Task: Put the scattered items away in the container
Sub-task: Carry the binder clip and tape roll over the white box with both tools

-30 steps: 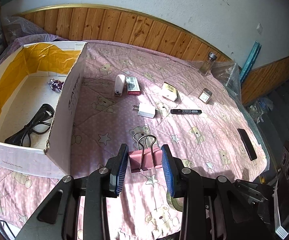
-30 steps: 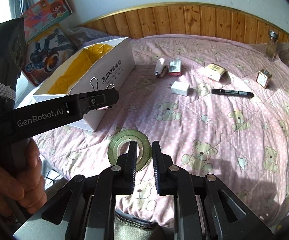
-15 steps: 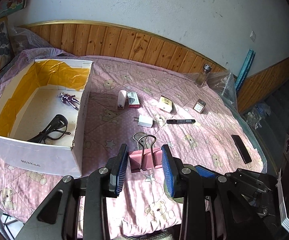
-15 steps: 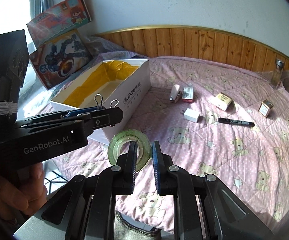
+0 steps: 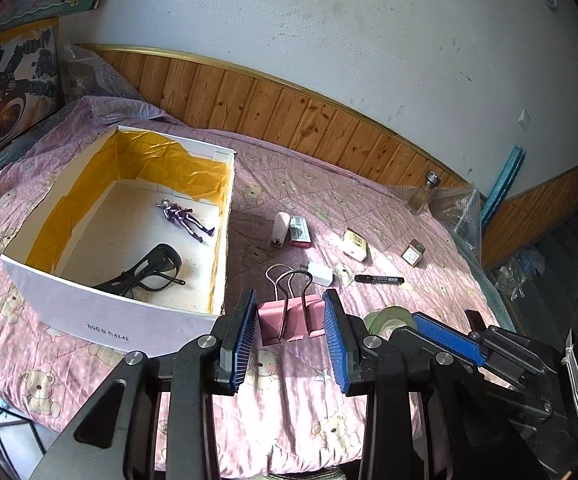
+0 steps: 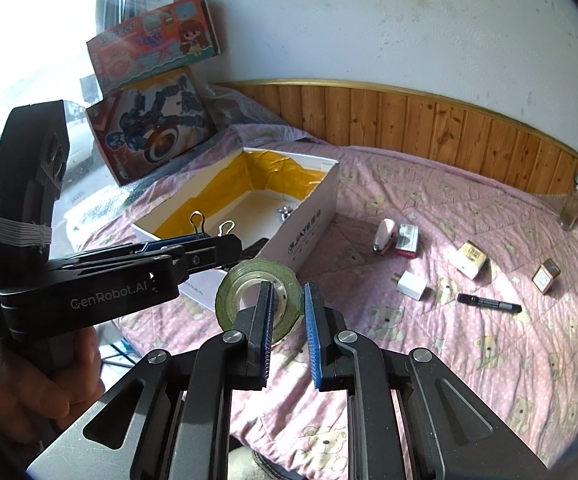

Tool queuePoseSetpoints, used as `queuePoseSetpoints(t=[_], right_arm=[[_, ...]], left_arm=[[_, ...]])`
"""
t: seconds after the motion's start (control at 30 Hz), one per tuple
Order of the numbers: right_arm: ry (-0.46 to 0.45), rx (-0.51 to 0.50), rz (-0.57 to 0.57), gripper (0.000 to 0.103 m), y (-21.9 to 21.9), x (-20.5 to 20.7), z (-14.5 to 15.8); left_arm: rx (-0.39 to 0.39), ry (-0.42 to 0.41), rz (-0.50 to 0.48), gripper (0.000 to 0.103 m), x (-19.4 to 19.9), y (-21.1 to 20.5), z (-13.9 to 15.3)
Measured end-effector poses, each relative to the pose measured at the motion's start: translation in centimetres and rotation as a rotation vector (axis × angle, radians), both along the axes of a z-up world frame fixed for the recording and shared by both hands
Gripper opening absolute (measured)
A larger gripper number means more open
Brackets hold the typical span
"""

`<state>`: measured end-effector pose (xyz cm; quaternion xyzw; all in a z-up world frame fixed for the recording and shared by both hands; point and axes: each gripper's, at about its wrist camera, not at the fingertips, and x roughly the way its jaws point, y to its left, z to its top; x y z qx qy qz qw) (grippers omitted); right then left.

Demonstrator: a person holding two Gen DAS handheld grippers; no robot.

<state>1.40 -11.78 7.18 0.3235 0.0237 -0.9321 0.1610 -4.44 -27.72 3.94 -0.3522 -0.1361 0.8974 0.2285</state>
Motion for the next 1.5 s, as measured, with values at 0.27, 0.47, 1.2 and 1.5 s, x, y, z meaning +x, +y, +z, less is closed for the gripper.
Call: queuePoseSetpoints(t=[0.27,0.47,1.2,1.5], right_arm=[[0.027,0.007,0.063,0.016,-2.3,-1.2,2.4],[0.033,-0.007,0.093,0.016,-3.6,-2.1,3.3],[-0.056,-0.062,0.164,0.016,-7.6,-10.0,3.5],[-0.120,-0.076,0.153,0.016,-8.6,-14.2,1.8]], left_arm=[[0.049,0.041,0.092,0.035,-1.5,-3.3,1.8],[0.067,0.038,0.133,0.035,-2.3,-5.6,2.2],[0.079,-0.013,0.157,0.035,-7.4,-10.3,3.2],[0.015,-0.085,0.126,0.035,-10.9,-11.1,1.9]])
